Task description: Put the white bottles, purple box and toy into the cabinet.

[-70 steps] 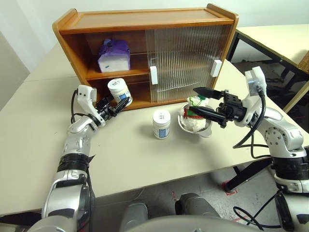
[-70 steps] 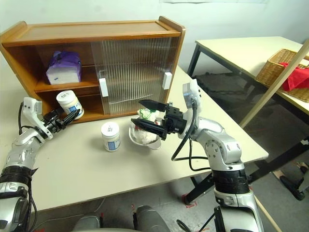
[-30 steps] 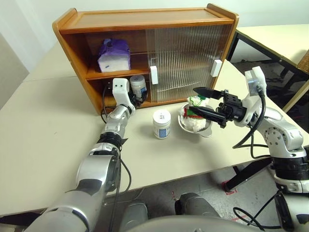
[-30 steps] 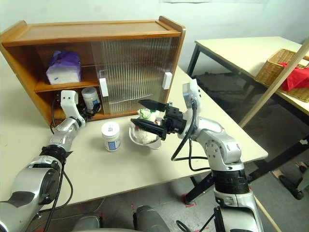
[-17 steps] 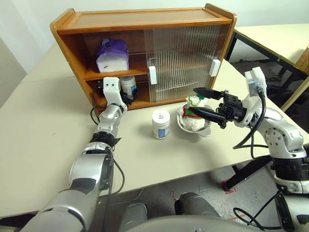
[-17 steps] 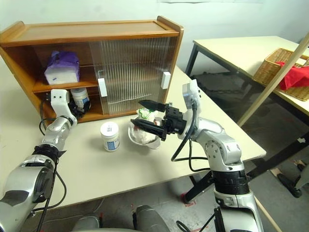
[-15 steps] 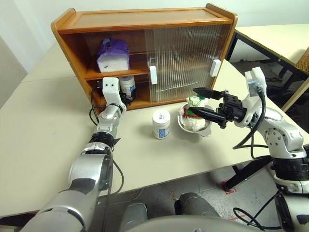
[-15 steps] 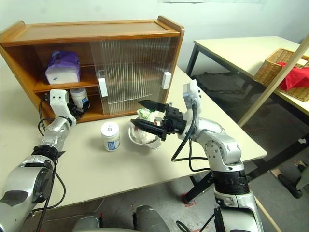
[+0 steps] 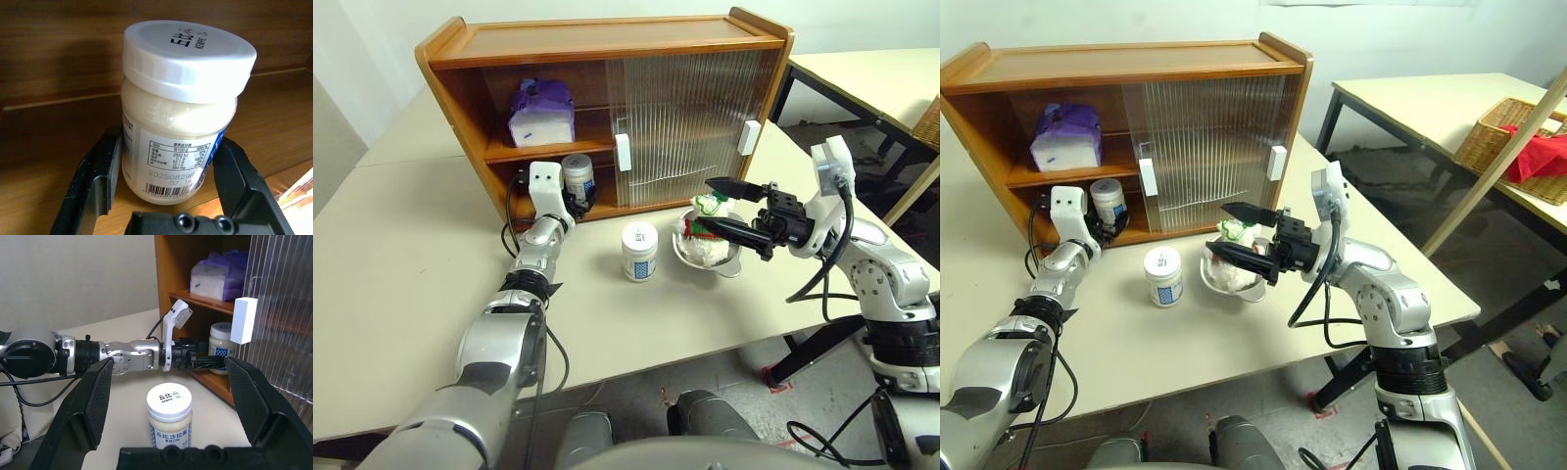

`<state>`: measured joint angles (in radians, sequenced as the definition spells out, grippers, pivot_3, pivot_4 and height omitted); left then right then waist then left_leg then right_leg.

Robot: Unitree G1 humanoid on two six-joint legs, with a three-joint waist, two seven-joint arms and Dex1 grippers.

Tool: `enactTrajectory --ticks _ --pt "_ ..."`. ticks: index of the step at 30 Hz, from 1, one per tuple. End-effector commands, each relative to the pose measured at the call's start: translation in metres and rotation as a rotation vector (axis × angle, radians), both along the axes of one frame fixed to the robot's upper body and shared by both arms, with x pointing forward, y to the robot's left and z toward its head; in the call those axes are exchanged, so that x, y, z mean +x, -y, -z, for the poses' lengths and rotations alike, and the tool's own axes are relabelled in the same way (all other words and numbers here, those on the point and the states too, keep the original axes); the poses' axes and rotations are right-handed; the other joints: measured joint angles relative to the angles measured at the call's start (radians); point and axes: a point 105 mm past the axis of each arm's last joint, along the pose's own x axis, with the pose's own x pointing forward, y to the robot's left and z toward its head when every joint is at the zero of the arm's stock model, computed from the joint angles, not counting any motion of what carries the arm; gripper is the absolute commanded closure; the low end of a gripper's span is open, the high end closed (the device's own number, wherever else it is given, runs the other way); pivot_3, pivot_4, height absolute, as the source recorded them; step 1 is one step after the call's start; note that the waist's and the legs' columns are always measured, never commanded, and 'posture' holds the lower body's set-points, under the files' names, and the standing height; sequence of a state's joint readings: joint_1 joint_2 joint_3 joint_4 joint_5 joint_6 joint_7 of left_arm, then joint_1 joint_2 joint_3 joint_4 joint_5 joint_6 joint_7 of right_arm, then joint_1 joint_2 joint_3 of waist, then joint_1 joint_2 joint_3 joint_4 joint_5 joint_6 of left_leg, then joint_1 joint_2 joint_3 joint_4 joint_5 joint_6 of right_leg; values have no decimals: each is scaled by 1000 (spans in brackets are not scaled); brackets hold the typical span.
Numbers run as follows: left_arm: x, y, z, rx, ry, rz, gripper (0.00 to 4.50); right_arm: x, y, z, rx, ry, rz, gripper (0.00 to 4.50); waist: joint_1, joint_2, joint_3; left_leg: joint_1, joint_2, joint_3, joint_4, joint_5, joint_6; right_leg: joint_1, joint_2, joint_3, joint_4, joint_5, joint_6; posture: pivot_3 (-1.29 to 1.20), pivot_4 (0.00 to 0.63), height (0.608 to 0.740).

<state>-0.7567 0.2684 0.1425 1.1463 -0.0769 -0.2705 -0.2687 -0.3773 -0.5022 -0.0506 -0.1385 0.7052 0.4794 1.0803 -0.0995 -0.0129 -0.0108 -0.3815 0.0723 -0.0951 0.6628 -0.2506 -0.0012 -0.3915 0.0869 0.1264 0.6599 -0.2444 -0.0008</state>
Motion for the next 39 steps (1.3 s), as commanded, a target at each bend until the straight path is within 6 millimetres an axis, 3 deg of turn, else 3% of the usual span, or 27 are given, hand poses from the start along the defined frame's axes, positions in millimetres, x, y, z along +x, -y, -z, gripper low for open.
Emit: enactTrajectory --ticks 1,4,16,33,36,39 --pt "0 -3 0 19 -2 -4 1086 -1 1 -2 -12 11 4 0 -1 0 0 0 0 0 0 0 0 0 0 0 0 0 0 -161 0 740" --pt "0 -3 1 26 -6 -7 57 0 1 -2 -14 12 4 0 -3 0 0 0 0 0 0 0 0 0 0 0 0 0 0 -157 0 740" --pt "-2 0 -12 -53 74 34 24 2 0 -1 -13 9 -4 0 -3 0 0 0 0 0 0 0 0 1 0 0 0 0 0 -138 0 740" --pt "-51 -39 -8 -33 125 -54 24 4 -5 -4 -8 10 -26 0 10 0 0 1 0 1 0 0 0 1 0 -1 0 0 -1 -110 0 740" --pt "-55 -42 -8 -57 129 -71 640 4 -5 -4 -9 7 -24 0 16 0 0 1 0 1 0 0 0 1 0 0 0 1 -2 -108 0 740" --pt "-48 -43 -7 -72 116 -118 1596 3 -6 -5 -7 6 -27 0 21 0 0 2 0 1 0 0 0 1 0 -1 0 2 -3 -108 0 740"
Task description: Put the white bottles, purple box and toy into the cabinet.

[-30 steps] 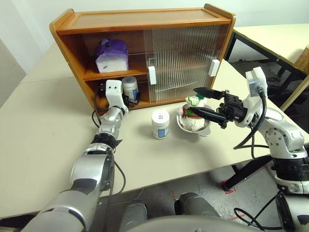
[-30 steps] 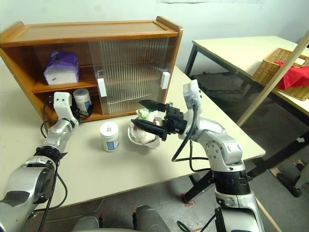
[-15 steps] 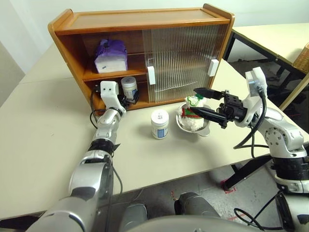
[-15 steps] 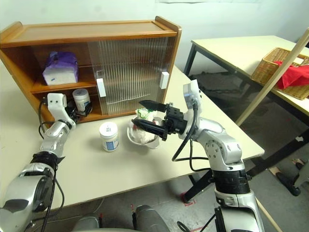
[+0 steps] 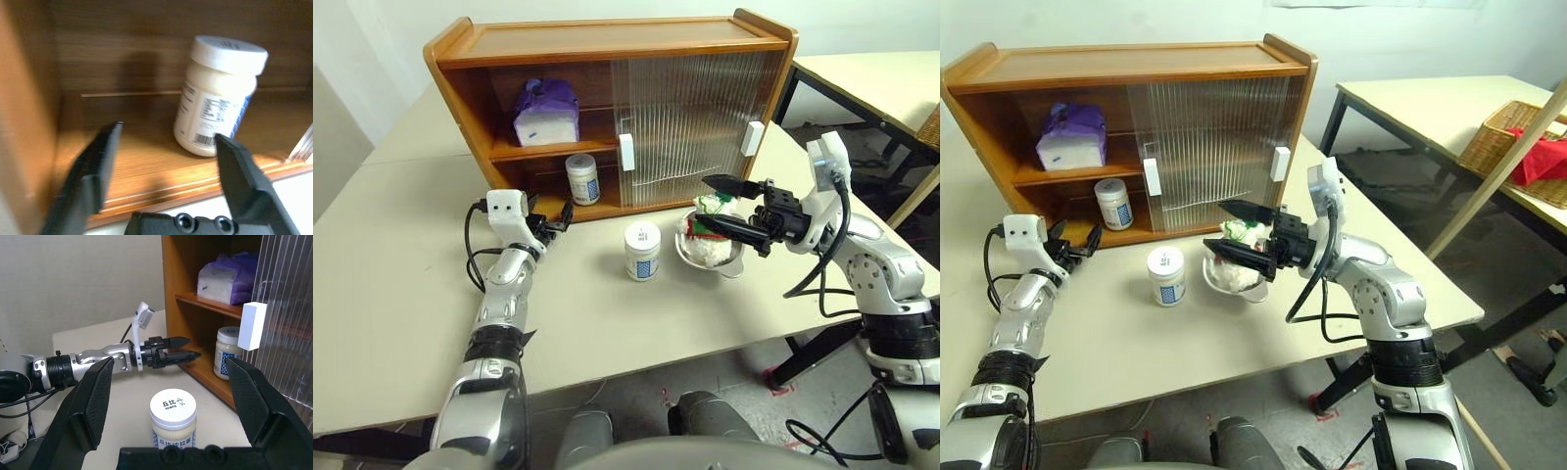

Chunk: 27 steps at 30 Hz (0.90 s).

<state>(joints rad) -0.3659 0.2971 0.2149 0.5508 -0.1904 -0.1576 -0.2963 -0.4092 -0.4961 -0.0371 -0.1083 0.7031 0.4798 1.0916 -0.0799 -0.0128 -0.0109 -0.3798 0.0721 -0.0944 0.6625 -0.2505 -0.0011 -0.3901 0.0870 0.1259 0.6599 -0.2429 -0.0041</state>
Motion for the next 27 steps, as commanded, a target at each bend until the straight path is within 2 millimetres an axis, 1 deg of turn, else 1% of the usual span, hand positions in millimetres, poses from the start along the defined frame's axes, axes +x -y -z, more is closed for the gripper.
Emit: enactTrajectory --ticks 1,3,4,7,8,13,21,27 --pt "9 0 1 -31 -20 -57 2044 0 -3 -4 -10 7 -8 0 3 0 0 0 0 0 0 0 0 0 0 0 0 0 0 -108 0 740" --pt "15 -1 1 -33 -23 -86 2771 -1 -3 -4 -13 5 -11 0 6 0 0 0 0 0 0 0 0 0 0 0 0 1 -1 -111 0 740" --pt "18 0 0 -29 -24 -92 3043 -1 -3 -4 -15 5 -12 0 6 0 0 0 0 0 1 0 0 0 0 0 0 1 -2 -113 0 740" --pt "26 3 0 -39 -26 -107 4214 -3 0 -4 -20 2 -8 0 5 0 0 2 0 0 1 0 0 2 0 0 0 2 -2 -117 0 740" --pt "28 5 0 -46 -29 -110 4485 -3 0 -4 -22 1 -6 0 5 0 0 2 0 0 1 0 0 2 0 0 0 2 -2 -119 0 740" --pt "39 10 3 -43 -56 -109 4485 -2 0 -5 -24 5 0 0 3 0 0 3 0 0 0 0 0 2 0 0 0 2 -2 -128 0 740" --pt "48 16 9 -23 -99 -89 4485 -3 1 -5 -25 8 5 0 -2 0 0 3 0 0 0 1 1 2 0 0 0 1 -1 -141 0 740" --pt "54 33 7 -15 -110 -22 4485 -4 3 -6 -28 14 18 0 -6 0 0 2 0 0 0 1 1 2 0 0 -1 1 -1 -160 0 740"
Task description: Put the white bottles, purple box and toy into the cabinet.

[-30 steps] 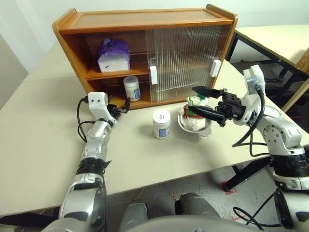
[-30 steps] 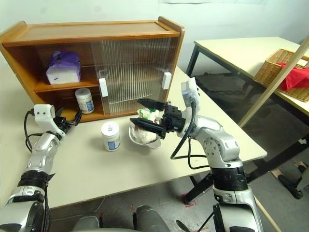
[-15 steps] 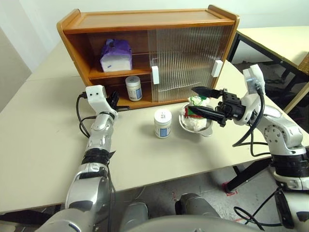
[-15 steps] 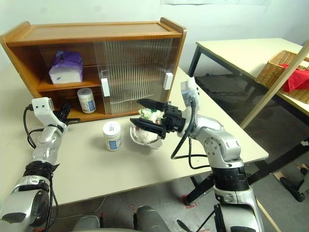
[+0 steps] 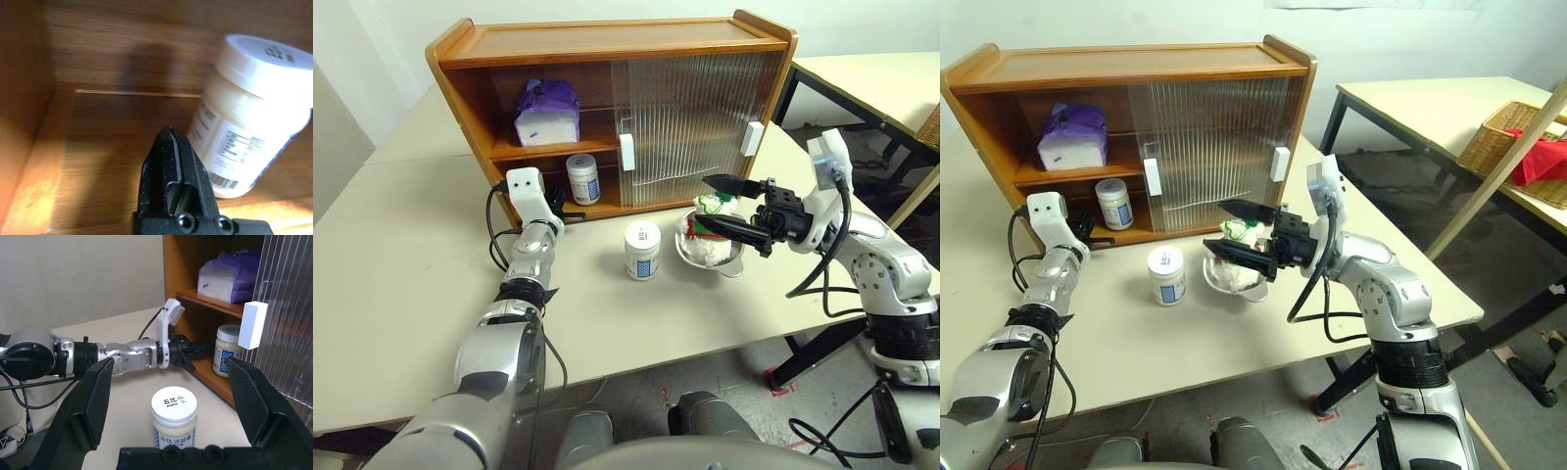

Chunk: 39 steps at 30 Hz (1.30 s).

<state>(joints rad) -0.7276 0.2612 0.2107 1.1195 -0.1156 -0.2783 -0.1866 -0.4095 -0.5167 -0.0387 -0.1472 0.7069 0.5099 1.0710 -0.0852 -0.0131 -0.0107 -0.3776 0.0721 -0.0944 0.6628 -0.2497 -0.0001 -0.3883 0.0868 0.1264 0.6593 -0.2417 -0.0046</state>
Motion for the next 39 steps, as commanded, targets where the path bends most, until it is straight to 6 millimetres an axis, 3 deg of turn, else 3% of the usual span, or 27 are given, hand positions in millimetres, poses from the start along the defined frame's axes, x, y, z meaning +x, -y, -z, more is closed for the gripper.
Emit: enactTrajectory --ticks 1,19,29,33,39 --pt "5 13 -2 10 -4 52 4485 -2 4 -2 -1 9 14 0 -2 0 0 0 0 0 0 0 0 0 0 0 0 0 0 -160 0 740" --pt "12 44 -2 -1 -28 132 4485 -6 14 -1 -16 17 52 0 -48 0 0 -5 0 0 -1 0 1 0 -1 0 -11 2 5 -216 0 740" --pt "6 3 -7 2 19 21 4485 -5 10 1 -5 8 43 0 -84 0 0 -5 0 0 -1 0 1 0 -1 0 -11 2 6 -203 0 740" --pt "-4 -1 -13 7 83 104 4485 -3 5 0 1 6 23 0 -85 0 0 -5 0 0 -2 0 1 0 -1 0 -11 2 6 -172 0 740" --pt "-42 11 -18 -34 121 381 4485 -1 2 -1 5 3 5 0 -72 0 0 -6 0 1 -3 -1 0 -1 0 -1 -11 2 5 -146 0 740"
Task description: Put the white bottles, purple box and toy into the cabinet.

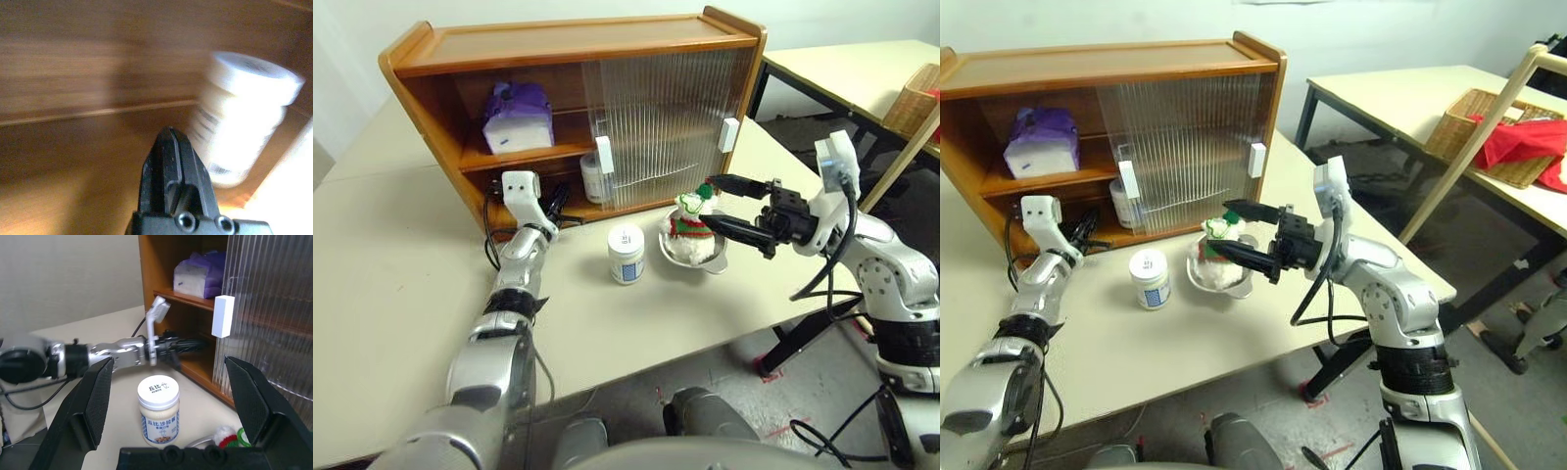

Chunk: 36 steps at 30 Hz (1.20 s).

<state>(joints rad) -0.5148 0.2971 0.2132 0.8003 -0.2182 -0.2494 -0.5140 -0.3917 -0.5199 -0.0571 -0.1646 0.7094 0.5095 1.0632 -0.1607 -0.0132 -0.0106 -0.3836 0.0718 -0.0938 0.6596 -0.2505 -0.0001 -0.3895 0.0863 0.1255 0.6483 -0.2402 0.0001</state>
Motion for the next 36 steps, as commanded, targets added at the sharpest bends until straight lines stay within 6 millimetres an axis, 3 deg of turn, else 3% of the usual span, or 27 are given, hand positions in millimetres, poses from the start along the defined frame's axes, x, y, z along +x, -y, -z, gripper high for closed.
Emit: enactTrajectory --ticks 1,2,4,11,15,21,36 --pt "-16 9 -9 6 11 145 4485 1 -3 0 2 -4 -15 0 8 0 0 0 0 0 0 0 0 0 0 0 0 0 0 -128 0 740" --pt "-24 8 -11 -9 7 178 4485 1 -3 0 3 -5 -18 0 15 0 0 0 0 0 0 0 0 0 0 0 0 0 0 -128 0 740" --pt "-35 6 -14 -12 3 220 3905 1 -3 1 5 -6 -21 0 24 0 0 0 0 0 -1 0 -1 -1 0 0 0 0 -1 -128 0 740" --pt "-71 14 -15 64 -25 480 1387 2 -6 1 8 -10 -30 0 62 1 0 2 0 -1 -1 -1 -2 -2 0 0 1 2 -7 -113 0 740" --pt "-100 24 3 116 -115 727 14 2 -6 1 9 -12 -30 0 71 1 -1 1 1 -2 -1 -2 -4 -5 0 0 2 3 -10 -113 0 740" --pt "-112 39 16 121 -144 825 14 1 -4 1 7 -11 -26 0 73 2 -1 -1 2 -3 -2 -3 -5 -8 -1 0 2 3 -13 -125 0 740" --pt "-96 81 19 62 -103 863 14 0 -3 -1 -2 -7 -22 0 73 2 -1 -1 1 -1 -2 -3 -4 -7 -1 0 2 3 -12 -138 0 740"
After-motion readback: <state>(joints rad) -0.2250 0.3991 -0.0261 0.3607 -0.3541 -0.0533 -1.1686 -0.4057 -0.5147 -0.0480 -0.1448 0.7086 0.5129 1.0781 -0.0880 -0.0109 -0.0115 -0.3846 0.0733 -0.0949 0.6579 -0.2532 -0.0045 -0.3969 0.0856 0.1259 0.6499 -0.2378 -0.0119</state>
